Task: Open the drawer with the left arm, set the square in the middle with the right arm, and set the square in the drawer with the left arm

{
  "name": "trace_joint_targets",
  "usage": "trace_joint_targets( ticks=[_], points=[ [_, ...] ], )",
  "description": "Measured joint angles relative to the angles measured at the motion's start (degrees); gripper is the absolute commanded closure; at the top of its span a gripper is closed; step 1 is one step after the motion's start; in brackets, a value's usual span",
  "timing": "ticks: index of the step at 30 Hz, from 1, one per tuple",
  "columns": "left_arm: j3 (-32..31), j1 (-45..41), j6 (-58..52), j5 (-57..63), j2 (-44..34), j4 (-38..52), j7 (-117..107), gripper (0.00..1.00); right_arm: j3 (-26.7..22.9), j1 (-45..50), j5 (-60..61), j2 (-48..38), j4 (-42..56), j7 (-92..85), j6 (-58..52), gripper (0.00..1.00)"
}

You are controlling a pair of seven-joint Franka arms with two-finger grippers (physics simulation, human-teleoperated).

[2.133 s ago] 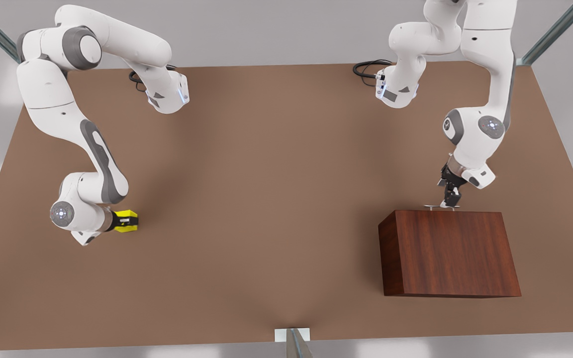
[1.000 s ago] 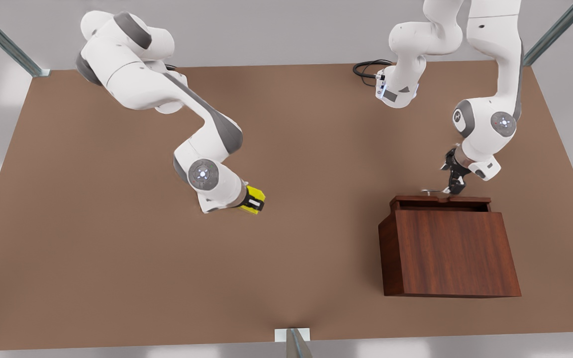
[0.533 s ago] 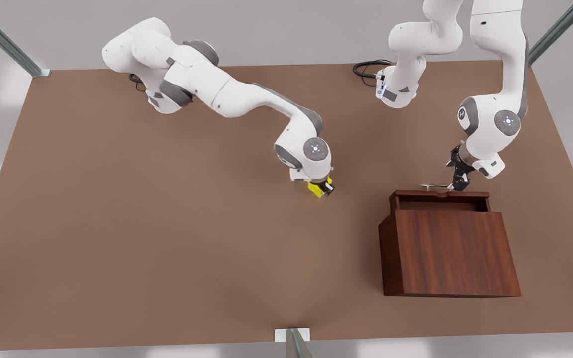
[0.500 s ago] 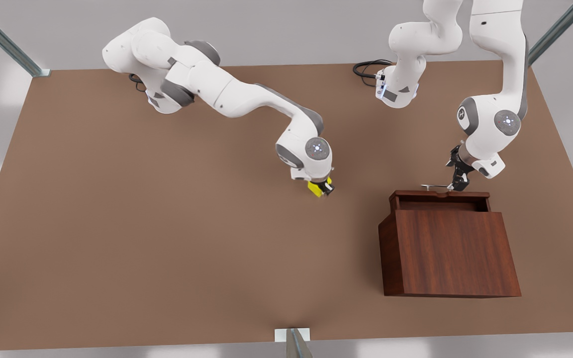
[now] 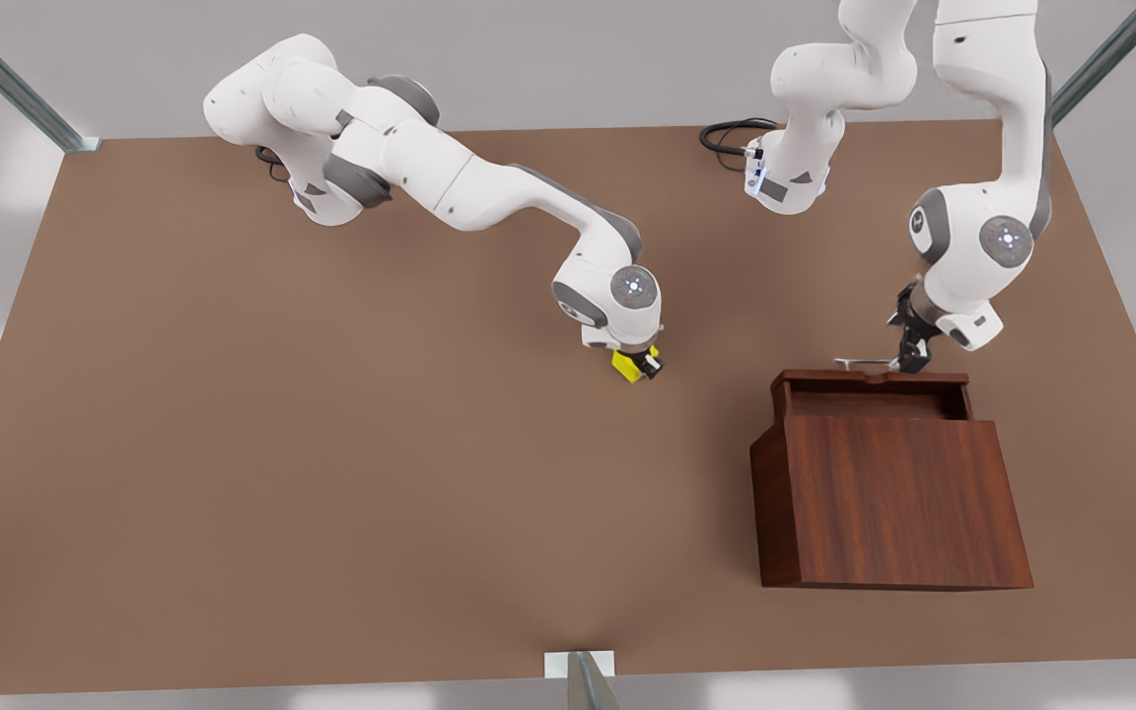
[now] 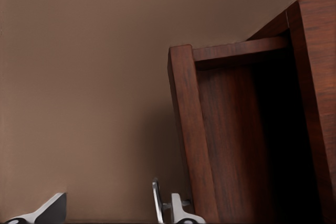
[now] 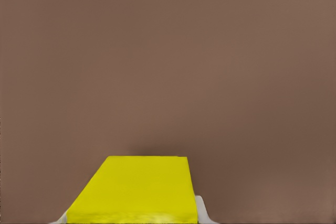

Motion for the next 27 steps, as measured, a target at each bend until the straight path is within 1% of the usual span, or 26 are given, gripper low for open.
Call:
trace_joint_targets(
  ticks=[1,4,5,6,7,8,9,10,11,12,13,14,15,16,17,18,20,22,23,24,25,26,27],
  points=[
    [-0.08,0.82,-0.10,-0.42,-0.03,0.07,-0.42,0.00,0.07,0.00,-0.03,-0.09,0.00,1.23,0.00,0.00],
    [-0.17,-0.80,-0.20,-1.24,0.05,0.09,-0.94,0.00,0.22,0.00,0.09,-0.76,0.00,1.38,-0.08,0.00],
    [-0.17,-0.70,-0.16,-1.45,0.13,0.09,-1.30,0.00,0.21,-0.66,-0.30,-2.37,-0.17,1.26,-0.16,0.00],
    [-0.17,-0.43,-0.12,-1.62,0.23,0.09,-1.34,0.00,0.18,-1.23,-0.51,-4.79,-2.49,0.46,-0.19,0.00],
    [-0.17,-0.32,-0.12,-1.75,0.31,0.01,-1.34,0.00,0.26,-2.47,-0.40,-8.51,-6.49,-4.04,0.07,0.00],
    [-0.17,-0.47,-0.04,-1.84,0.24,0.08,-1.42,0.00,0.56,-5.49,-0.14,-14.42,-14.57,-10.77,1.53,0.00],
    [-0.26,-0.85,0.05,-1.94,0.18,0.09,-1.50,0.00,0.67,-8.27,0.02,-20.83,-24.93,-16.45,6.07,0.00],
    [-0.47,-1.31,0.06,-1.99,-0.02,0.09,-1.59,0.00,1.94,-13.11,0.83,-28.12,-38.39,-25.35,12.16,0.00],
    [-0.57,-1.86,0.22,-2.06,-0.08,0.16,-1.67,0.00,5.17,-21.27,1.01,-34.17,-50.04,-33.81,16.01,0.00],
    [-0.61,-2.38,0.23,-2.11,-0.12,0.18,-1.69,0.00,9.52,-31.48,1.03,-38.13,-57.39,-42.13,17.17,0.00],
    [-0.61,-2.87,0.19,-2.13,-0.36,0.18,-1.65,0.00,11.24,-41.23,1.03,-41.23,-62.45,-53.27,16.54,0.00],
    [-0.61,-3.18,0.15,-2.16,-0.40,0.18,-1.62,0.00,11.33,-46.68,1.02,-42.31,-63.82,-60.56,15.88,0.00],
    [-0.66,-3.50,0.15,-2.18,-0.39,0.18,-1.69,0.00,11.26,-52.08,0.95,-42.98,-61.28,-70.02,10.32,0.00],
    [-0.62,-4.20,0.15,-2.19,-0.31,0.18,-1.85,0.00,11.34,-58.84,0.95,-43.08,-58.93,-80.06,7.36,0.00],
    [-0.68,-4.62,0.20,-2.20,-0.15,0.18,-2.18,0.00,11.29,-62.30,1.02,-43.49,-55.40,-89.25,4.21,0.00],
    [-0.67,-4.87,0.23,-2.20,0.01,0.10,-2.34,0.00,11.26,-64.25,1.12,-42.27,-48.76,-94.26,-1.89,0.00],
    [-0.62,-5.24,0.41,-2.21,0.23,0.02,-2.66,0.00,11.03,-64.60,1.73,-39.05,-34.68,-96.93,-12.69,0.00],
    [-0.61,-5.30,0.15,-2.22,0.36,-0.08,-2.59,0.00,11.13,-63.96,4.94,-36.45,-21.54,-96.47,-22.92,0.00],
    [-0.61,-5.23,0.22,-2.22,0.78,-0.09,-2.65,0.00,11.34,-63.84,4.99,-35.09,-16.72,-96.12,-26.91,0.00],
    [-0.61,-5.19,0.11,-2.22,0.93,-0.08,-2.66,0.00,11.38,-63.82,4.99,-34.82,-15.56,-95.71,-27.98,0.00],
    [-0.61,-5.21,-0.17,-2.22,0.93,-0.24,-2.66,0.00,11.42,-61.48,4.66,-34.95,-15.39,-90.78,-27.89,0.00],
    [-0.56,-5.30,-0.43,-2.22,0.93,-0.48,-2.65,0.00,11.43,-59.31,4.10,-35.13,-15.74,-86.36,-26.73,0.00],
    [-0.55,-5.29,-0.95,-2.22,0.77,-0.60,-2.57,0.00,11.43,-58.54,3.94,-36.54,-17.68,-85.74,-24.84,0.00]
  ],
)
